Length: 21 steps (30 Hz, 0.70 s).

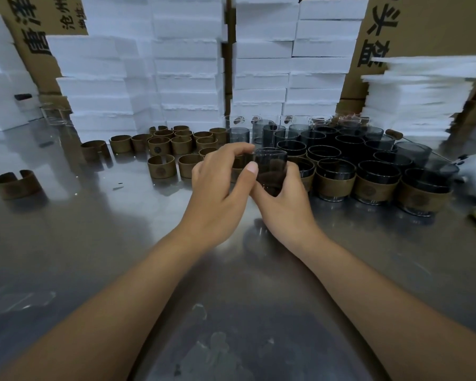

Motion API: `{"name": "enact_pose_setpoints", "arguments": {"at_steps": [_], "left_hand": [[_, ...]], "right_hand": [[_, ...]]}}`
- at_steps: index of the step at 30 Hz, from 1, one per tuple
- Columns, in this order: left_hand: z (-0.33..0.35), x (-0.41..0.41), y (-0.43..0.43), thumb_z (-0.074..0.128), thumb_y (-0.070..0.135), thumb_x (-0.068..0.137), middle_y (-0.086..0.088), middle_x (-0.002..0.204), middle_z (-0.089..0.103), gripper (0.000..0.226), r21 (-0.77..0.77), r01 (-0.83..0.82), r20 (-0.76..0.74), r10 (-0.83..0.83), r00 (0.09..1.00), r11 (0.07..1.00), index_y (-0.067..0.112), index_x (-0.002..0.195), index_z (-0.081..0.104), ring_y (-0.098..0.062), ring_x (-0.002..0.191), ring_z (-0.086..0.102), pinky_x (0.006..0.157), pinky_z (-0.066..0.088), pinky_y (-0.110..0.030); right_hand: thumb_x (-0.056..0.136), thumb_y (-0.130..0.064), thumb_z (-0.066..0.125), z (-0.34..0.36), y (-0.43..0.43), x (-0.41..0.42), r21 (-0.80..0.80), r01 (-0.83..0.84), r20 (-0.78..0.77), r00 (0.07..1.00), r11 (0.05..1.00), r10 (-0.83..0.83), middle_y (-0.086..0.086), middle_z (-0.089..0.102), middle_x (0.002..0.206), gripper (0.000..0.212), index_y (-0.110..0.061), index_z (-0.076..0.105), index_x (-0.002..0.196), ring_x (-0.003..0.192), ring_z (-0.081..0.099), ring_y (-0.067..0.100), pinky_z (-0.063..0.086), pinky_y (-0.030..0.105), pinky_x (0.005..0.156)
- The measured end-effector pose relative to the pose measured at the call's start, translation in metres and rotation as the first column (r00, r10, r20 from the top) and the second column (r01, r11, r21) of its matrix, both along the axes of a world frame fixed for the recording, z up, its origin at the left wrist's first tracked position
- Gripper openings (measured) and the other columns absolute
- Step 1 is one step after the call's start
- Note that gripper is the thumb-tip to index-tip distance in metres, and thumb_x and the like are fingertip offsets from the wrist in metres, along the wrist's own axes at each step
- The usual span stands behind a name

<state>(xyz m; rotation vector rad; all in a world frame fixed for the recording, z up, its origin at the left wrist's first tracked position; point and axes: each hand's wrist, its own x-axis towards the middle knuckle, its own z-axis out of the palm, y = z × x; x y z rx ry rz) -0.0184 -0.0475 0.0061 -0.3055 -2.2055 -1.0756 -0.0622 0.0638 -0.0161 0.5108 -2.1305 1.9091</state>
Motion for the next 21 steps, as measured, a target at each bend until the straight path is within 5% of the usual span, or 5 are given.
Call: {"name": "enact_pose_setpoints", "arguments": {"at_steps": [4, 7, 9, 15, 21], "left_hand": [[0.0004, -0.0005, 0.0017, 0.033, 0.038, 0.093, 0.019, 0.114, 0.051, 0.043, 0.032, 0.024, 0.04, -0.025, 0.999, 0.999, 0.021, 0.129, 0.05, -0.003, 0.115, 0.044, 0.109, 0.031, -0.04], [-0.0027, -0.003, 0.0012, 0.036, 0.034, 0.1, 0.013, 0.122, 0.054, 0.038, 0.116, 0.066, 0.064, -0.073, 0.995, 0.991, 0.02, 0.133, 0.049, 0.006, 0.113, 0.047, 0.097, 0.035, -0.008], [-0.0036, -0.0048, -0.0002, 0.036, 0.032, 0.102, 0.013, 0.124, 0.054, 0.037, 0.148, 0.072, 0.074, -0.084, 0.994, 0.986, 0.019, 0.134, 0.048, 0.012, 0.111, 0.047, 0.09, 0.033, -0.001], [-0.0016, -0.0057, -0.002, 0.028, 0.046, 0.095, 0.01, 0.132, 0.054, 0.051, 0.2, 0.094, 0.082, -0.112, 0.99, 0.975, 0.024, 0.137, 0.047, -0.004, 0.127, 0.043, 0.107, 0.032, -0.024], [0.005, 0.0012, 0.003, 0.029, 0.044, 0.093, 0.008, 0.13, 0.057, 0.052, 0.108, 0.077, 0.035, -0.081, 0.996, 0.991, 0.022, 0.135, 0.051, -0.004, 0.126, 0.042, 0.11, 0.029, -0.027]], "right_hand": [[0.077, -0.038, 0.074, 0.0006, 0.0003, 0.0014, 0.013, 0.009, -0.017, 1.0, 1.0, -0.008, -0.013, 0.063, 0.093, 0.046, -0.02, 0.049, 0.113, 0.081, 0.06, -0.01, 0.045, 0.007, 0.065], [0.079, -0.036, 0.074, 0.0007, 0.0006, 0.0025, 0.043, 0.014, -0.039, 0.999, 0.999, -0.012, -0.013, 0.063, 0.097, 0.046, -0.022, 0.048, 0.114, 0.086, 0.061, -0.007, 0.048, 0.009, 0.071], [0.078, -0.037, 0.074, 0.0007, 0.0003, 0.0033, 0.067, 0.019, -0.057, 0.998, 0.998, -0.016, -0.013, 0.064, 0.098, 0.047, -0.022, 0.048, 0.115, 0.089, 0.061, -0.005, 0.049, 0.012, 0.074], [0.075, -0.034, 0.075, 0.0006, -0.0004, 0.0054, 0.122, 0.003, -0.09, 0.996, 0.993, 0.008, -0.012, 0.064, 0.097, 0.047, -0.024, 0.048, 0.111, 0.092, 0.062, 0.002, 0.051, 0.023, 0.08], [0.07, -0.036, 0.074, 0.0022, -0.0009, 0.0101, 0.178, -0.045, -0.118, 0.991, 0.983, 0.066, -0.016, 0.06, 0.099, 0.051, -0.03, 0.043, 0.109, 0.092, 0.058, -0.008, 0.045, 0.006, 0.072]]}}
